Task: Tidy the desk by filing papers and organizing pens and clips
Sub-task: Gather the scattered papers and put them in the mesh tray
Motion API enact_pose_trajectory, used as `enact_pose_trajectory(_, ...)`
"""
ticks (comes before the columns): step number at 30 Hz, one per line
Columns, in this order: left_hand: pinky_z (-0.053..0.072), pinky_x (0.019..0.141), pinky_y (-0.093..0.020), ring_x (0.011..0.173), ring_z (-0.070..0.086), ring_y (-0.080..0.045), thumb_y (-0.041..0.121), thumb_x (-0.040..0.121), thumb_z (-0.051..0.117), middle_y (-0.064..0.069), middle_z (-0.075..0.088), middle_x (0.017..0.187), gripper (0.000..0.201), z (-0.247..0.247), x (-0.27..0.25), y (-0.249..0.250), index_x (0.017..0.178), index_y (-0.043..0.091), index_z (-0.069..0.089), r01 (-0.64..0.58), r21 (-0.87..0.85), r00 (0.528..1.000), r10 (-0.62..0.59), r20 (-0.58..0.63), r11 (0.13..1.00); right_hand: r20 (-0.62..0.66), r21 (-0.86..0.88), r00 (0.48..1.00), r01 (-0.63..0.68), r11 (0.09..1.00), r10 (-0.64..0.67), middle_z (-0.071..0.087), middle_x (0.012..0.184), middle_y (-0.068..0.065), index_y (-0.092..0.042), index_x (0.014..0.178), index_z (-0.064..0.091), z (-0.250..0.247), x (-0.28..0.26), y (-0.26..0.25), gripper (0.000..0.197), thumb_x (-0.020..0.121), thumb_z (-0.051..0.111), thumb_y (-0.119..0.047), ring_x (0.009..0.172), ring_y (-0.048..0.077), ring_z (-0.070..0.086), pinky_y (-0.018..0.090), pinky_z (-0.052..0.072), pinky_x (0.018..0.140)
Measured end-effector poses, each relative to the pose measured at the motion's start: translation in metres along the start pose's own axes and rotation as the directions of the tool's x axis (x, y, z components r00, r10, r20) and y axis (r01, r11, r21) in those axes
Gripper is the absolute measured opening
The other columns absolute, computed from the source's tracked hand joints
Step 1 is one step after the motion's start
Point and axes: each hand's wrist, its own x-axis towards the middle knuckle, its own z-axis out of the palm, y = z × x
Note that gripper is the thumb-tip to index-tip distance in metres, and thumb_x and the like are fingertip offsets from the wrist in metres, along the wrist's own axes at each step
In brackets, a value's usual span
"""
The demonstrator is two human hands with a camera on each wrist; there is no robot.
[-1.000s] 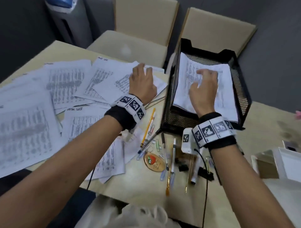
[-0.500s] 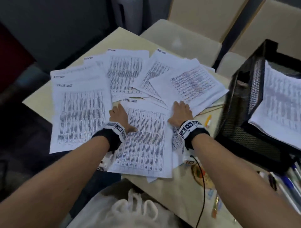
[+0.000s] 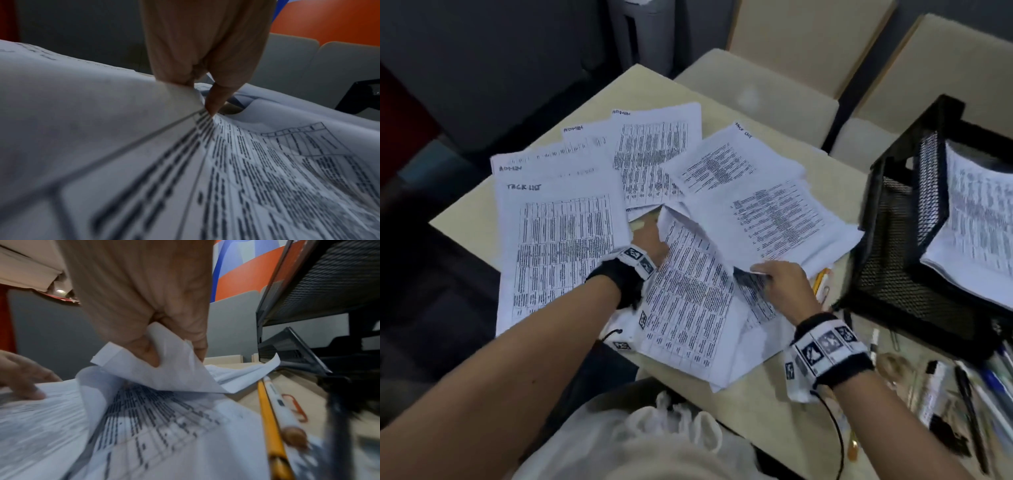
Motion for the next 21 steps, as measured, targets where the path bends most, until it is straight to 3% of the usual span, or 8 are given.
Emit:
enact_pose_trajectory(2, 0.049, 0.091, -0.04, 0.114, 0.056, -0.037, -0.004, 0.088, 0.045, -0.024, 0.051, 0.131, 0.062, 0.001, 0.002, 0.002, 0.145, 0.007, 0.022, -0.015, 0.032, 0.999, 0.014, 0.031, 0.999, -0.161, 0.075, 0.986, -0.034, 0.997, 0.046, 0.069, 0.114, 0.014, -0.009, 0.106, 0.071, -0.005, -0.009, 0.001, 0.041, 0.076, 0.049, 0.009, 0.108, 0.028, 0.064, 0.032, 0.047, 0.097)
enact_pose_trajectory(5, 0.045, 0.082, -0.032, 0.114, 0.055, -0.037, -0.003, 0.09, 0.043, -0.024, 0.052, 0.13, 0.055, 0.006, 0.003, 0.004, 0.142, 0.005, 0.026, -0.061, 0.081, 0.997, 0.057, 0.057, 0.995, -0.448, 0.291, 0.875, -0.049, 0.955, 0.182, 0.07, 0.11, 0.017, -0.003, 0.105, 0.071, -0.038, -0.013, -0.011, 0.046, 0.069, 0.042, -0.001, 0.106, 0.027, 0.064, 0.02, 0.039, 0.095)
enact_pose_trajectory(8, 0.042, 0.077, -0.032, 0.105, 0.056, -0.037, 0.003, 0.091, 0.045, -0.025, 0.053, 0.126, 0.053, 0.011, 0.004, 0.004, 0.14, 0.004, 0.027, -0.066, 0.084, 0.998, 0.065, 0.013, 0.994, -0.534, 0.291, 0.829, -0.004, 0.957, 0.166, 0.071, 0.108, 0.017, -0.004, 0.101, 0.072, -0.076, -0.017, -0.026, 0.054, 0.062, 0.036, -0.008, 0.105, 0.028, 0.065, 0.03, 0.045, 0.097)
enact_pose_trajectory(13, 0.047, 0.09, -0.041, 0.112, 0.055, -0.037, 0.01, 0.088, 0.051, -0.024, 0.053, 0.128, 0.047, 0.006, 0.022, 0.013, 0.132, -0.003, 0.042, -0.093, 0.146, 0.988, 0.109, -0.105, 0.985, -0.385, 0.243, 0.919, 0.013, 0.97, 0.084, 0.074, 0.088, 0.016, -0.003, 0.078, 0.075, -0.069, -0.032, -0.021, 0.031, 0.068, 0.046, -0.003, 0.08, 0.024, 0.067, 0.041, 0.054, 0.084)
enact_pose_trajectory(15, 0.045, 0.093, -0.044, 0.118, 0.047, -0.037, 0.02, 0.085, 0.061, -0.023, 0.043, 0.133, 0.055, 0.003, 0.024, 0.016, 0.13, -0.004, 0.039, -0.072, 0.263, 0.968, 0.131, -0.215, 0.962, -0.226, 0.228, 0.97, -0.038, 0.973, 0.091, 0.075, 0.089, 0.013, -0.005, 0.075, 0.076, -0.047, -0.035, -0.007, 0.026, 0.071, 0.054, 0.008, 0.082, 0.018, 0.064, 0.043, 0.05, 0.09)
enact_pose_trajectory(17, 0.041, 0.096, -0.047, 0.123, 0.039, -0.038, 0.023, 0.081, 0.066, -0.022, 0.035, 0.137, 0.067, 0.001, 0.022, 0.022, 0.135, 0.001, 0.033, -0.135, 0.429, 0.924, 0.27, -0.271, 0.893, -0.163, 0.205, 0.983, -0.051, 0.977, 0.086, 0.075, 0.087, 0.009, -0.01, 0.071, 0.076, -0.025, -0.041, 0.006, 0.031, 0.066, 0.055, 0.012, 0.087, 0.021, 0.066, 0.044, 0.047, 0.094)
enact_pose_trajectory(19, 0.027, 0.109, -0.05, 0.136, 0.024, -0.037, 0.021, 0.085, 0.06, -0.02, 0.019, 0.15, 0.072, 0.006, 0.022, 0.028, 0.145, 0.015, 0.021, -0.279, 0.617, 0.886, 0.444, -0.13, 0.736, -0.19, 0.209, 0.978, -0.042, 0.977, 0.083, 0.072, 0.094, 0.005, -0.014, 0.067, 0.075, -0.012, -0.049, 0.014, 0.032, 0.063, 0.051, 0.007, 0.102, 0.028, 0.06, 0.041, 0.04, 0.101)
enact_pose_trajectory(21, 0.006, 0.118, -0.05, 0.147, -0.002, -0.033, 0.021, 0.091, 0.051, -0.01, -0.009, 0.159, 0.079, 0.015, 0.03, 0.034, 0.151, 0.027, -0.001, -0.389, 0.726, 0.887, 0.442, 0.13, 0.568, -0.18, 0.32, 0.97, -0.098, 0.942, 0.162, 0.057, 0.121, -0.001, -0.014, 0.068, 0.073, -0.007, -0.055, 0.021, 0.024, 0.069, 0.053, 0.0, 0.128, 0.027, 0.04, 0.032, 0.031, 0.105)
